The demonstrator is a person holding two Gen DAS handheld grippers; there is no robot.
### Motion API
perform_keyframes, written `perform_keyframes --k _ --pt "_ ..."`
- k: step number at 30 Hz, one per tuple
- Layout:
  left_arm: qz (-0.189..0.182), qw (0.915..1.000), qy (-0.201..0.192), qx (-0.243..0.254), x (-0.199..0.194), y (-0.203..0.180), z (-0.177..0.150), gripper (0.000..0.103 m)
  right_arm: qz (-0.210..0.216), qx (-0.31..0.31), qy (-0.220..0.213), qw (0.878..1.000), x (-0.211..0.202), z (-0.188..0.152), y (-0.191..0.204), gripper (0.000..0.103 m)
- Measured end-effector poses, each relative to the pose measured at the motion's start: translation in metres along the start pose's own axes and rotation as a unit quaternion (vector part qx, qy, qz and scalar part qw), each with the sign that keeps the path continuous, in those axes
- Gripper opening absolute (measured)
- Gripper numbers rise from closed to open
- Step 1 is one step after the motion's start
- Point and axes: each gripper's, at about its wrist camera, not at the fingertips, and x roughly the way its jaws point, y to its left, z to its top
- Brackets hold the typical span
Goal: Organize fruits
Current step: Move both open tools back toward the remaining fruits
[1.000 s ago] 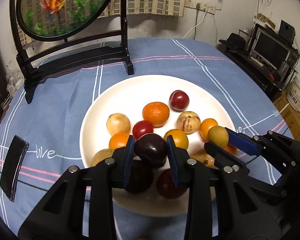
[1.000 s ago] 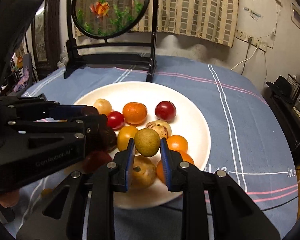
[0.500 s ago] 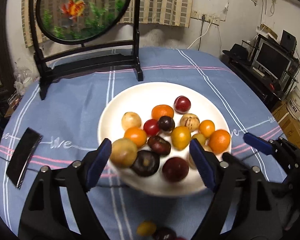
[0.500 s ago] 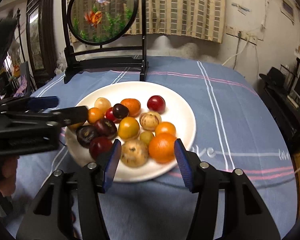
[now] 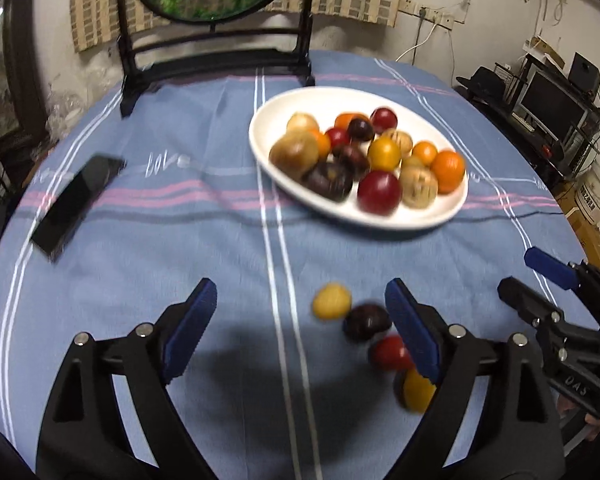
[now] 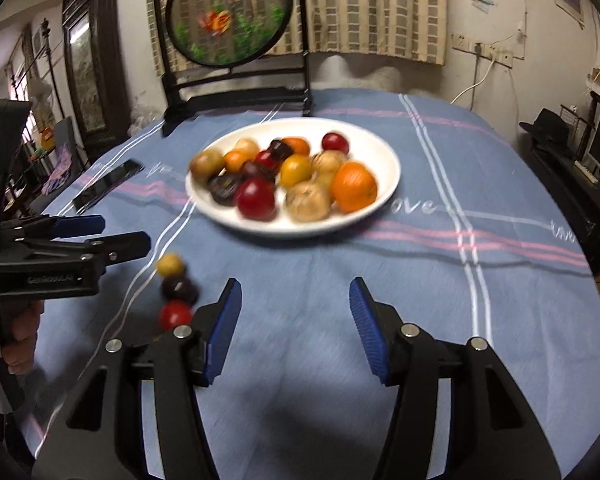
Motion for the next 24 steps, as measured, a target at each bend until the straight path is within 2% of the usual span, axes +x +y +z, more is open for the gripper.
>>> perform_keyframes --k 6,11,18,24 --pt "0.012 0.9999 -0.002 0.005 -0.01 0.008 -0.028 0.089 0.03 -0.007 0.009 0.999 -0.013 -0.027 0.019 0.057" --pt "0.014 0.9998 -0.003 -0.012 -0.015 0.021 -0.039 0.09 0.046 -0.021 0.027 0.998 -0.012 -0.04 0.034 0.057" --pt "0.043 0.999 -0.007 0.002 -0.017 0.027 -0.052 0.09 0.053 -0.039 0.046 0.997 -0.007 -0.046 0.053 0.058" --pt "0.04 0.9991 0.0 -0.015 -0.014 0.039 -0.059 0.09 0.049 -0.064 0.083 0.993 0.011 -0.046 0.073 0.058"
